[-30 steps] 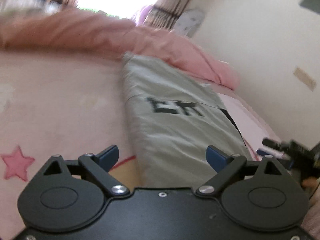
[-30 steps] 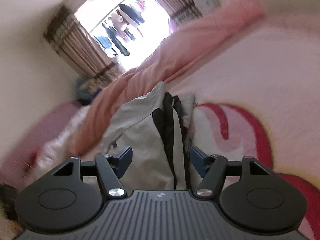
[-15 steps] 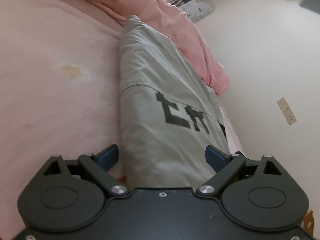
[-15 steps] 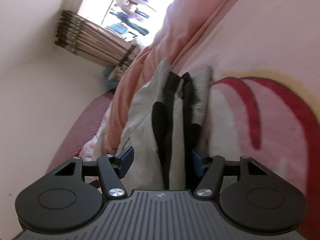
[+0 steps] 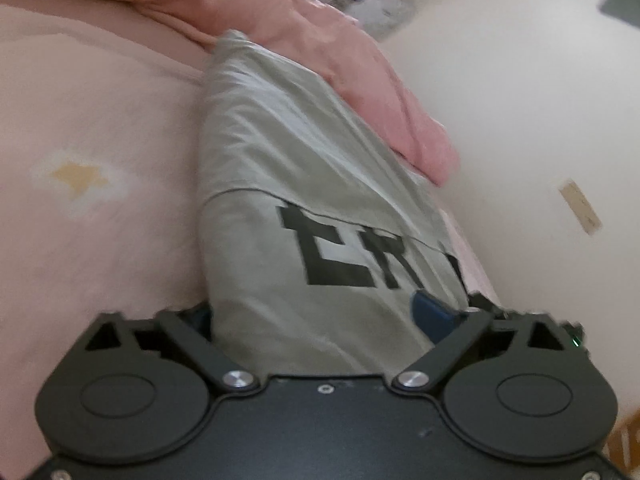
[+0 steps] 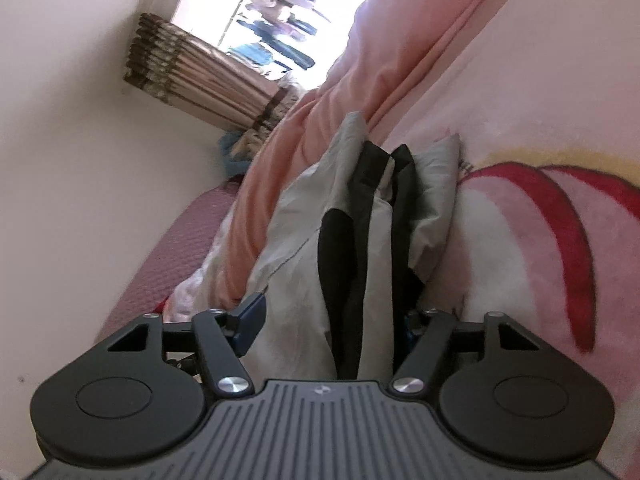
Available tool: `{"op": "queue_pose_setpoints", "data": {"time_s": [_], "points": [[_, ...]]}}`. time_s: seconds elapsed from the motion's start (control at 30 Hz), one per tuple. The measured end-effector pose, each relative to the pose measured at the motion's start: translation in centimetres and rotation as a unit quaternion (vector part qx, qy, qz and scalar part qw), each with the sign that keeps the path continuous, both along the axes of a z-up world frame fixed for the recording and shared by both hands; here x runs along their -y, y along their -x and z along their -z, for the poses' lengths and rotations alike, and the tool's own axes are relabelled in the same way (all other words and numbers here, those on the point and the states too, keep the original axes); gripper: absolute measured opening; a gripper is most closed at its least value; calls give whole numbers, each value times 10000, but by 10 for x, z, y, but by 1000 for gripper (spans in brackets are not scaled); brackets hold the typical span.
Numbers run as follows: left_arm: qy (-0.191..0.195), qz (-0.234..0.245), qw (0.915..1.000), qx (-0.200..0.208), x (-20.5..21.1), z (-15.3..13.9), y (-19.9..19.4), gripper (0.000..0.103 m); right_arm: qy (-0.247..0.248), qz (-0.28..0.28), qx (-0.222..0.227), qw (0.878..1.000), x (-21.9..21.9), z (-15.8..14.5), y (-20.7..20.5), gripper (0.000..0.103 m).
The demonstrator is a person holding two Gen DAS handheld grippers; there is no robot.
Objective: Fold large clothes
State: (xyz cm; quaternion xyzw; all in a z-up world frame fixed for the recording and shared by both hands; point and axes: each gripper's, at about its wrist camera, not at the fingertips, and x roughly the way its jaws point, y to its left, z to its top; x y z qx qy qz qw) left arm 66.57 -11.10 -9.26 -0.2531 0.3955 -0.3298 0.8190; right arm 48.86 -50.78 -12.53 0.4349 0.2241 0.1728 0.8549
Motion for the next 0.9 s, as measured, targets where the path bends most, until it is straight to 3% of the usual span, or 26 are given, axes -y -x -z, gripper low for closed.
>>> {"op": "queue_pose_setpoints", "data": {"time_s": [0.03, 0.1, 0.17, 0.27, 0.43, 0.6, 0.8, 0.9], "points": [[-140, -120, 9998, 33, 4, -1, 2, 72, -6, 34, -17, 10000, 0, -1, 1, 65], [-393, -162, 9988, 239, 8, -7, 11, 62, -72, 155, -99, 9998, 0, -1, 2, 47], [-396, -192, 9986, 289, 11, -11, 14, 45, -105, 290, -124, 9994, -2, -2, 6, 29], [-438, -143, 9985, 295, 12, -24, 16, 31, -24, 396, 33, 9992, -14, -15, 11, 21], [-459, -149, 9972, 565, -6, -54, 36, 28, 269, 143, 353, 9989, -51, -55, 20, 20], [-455, -303, 9956, 758, -59, -78, 71, 28, 209, -164, 551, 9981, -101, -80, 30, 19], [-581, -473, 9936, 847, -117, -82, 125, 28, 218, -426, 607, 9970, -154, -78, 55, 20], [-609, -482, 9940, 771, -134, -62, 143, 28, 337, -465, 470, 9972, -167, -65, 62, 20]]}}
